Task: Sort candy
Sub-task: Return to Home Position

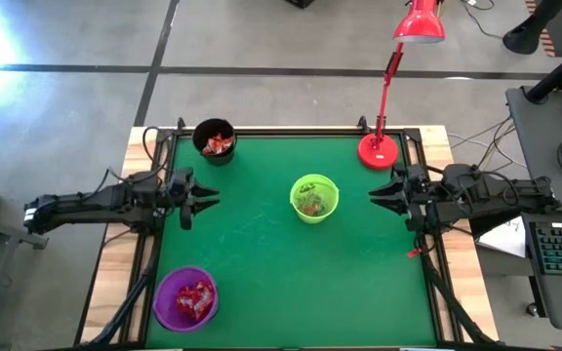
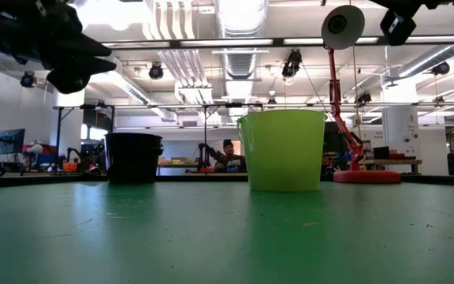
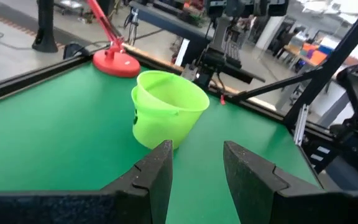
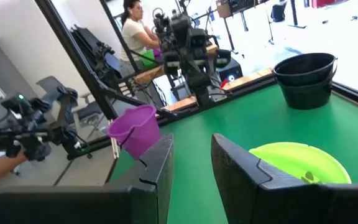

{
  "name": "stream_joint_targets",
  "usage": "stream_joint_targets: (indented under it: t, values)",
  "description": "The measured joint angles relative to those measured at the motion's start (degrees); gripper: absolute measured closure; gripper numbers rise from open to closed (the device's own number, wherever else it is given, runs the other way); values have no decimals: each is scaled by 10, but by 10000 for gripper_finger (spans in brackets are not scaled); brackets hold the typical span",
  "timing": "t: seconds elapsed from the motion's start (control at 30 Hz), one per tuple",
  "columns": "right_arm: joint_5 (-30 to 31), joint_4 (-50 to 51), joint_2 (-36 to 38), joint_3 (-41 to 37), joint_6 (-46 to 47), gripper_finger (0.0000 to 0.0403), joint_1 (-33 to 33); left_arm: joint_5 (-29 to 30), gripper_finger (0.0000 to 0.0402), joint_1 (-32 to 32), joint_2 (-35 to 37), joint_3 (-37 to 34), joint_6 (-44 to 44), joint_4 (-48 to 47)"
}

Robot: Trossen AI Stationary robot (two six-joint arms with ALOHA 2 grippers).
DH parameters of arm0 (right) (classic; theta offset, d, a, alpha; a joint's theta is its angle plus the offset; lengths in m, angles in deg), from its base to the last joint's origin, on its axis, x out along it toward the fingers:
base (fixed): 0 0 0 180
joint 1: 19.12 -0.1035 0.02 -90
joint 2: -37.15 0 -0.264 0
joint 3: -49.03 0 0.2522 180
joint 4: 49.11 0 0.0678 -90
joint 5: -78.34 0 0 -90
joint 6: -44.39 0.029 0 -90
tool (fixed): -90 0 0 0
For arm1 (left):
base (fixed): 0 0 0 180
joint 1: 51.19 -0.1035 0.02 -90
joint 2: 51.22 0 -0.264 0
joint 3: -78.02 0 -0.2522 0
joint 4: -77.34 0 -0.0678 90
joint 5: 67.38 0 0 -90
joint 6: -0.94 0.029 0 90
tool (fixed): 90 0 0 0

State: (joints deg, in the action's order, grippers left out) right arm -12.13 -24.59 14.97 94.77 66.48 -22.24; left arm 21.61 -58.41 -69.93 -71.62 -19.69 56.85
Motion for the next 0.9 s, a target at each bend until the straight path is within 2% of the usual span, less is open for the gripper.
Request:
stream_joint_targets:
  t: [0.53,0.8,0.9]
  values:
    - [0,0,27,0,35,303,0,-12,276,0,84,-146,-5,117]
    - [5,8,44,0,34,303,0,-10,276,0,101,-160,-4,116]
    - [5,15,46,0,34,303,0,29,276,0,101,-160,-11,87]
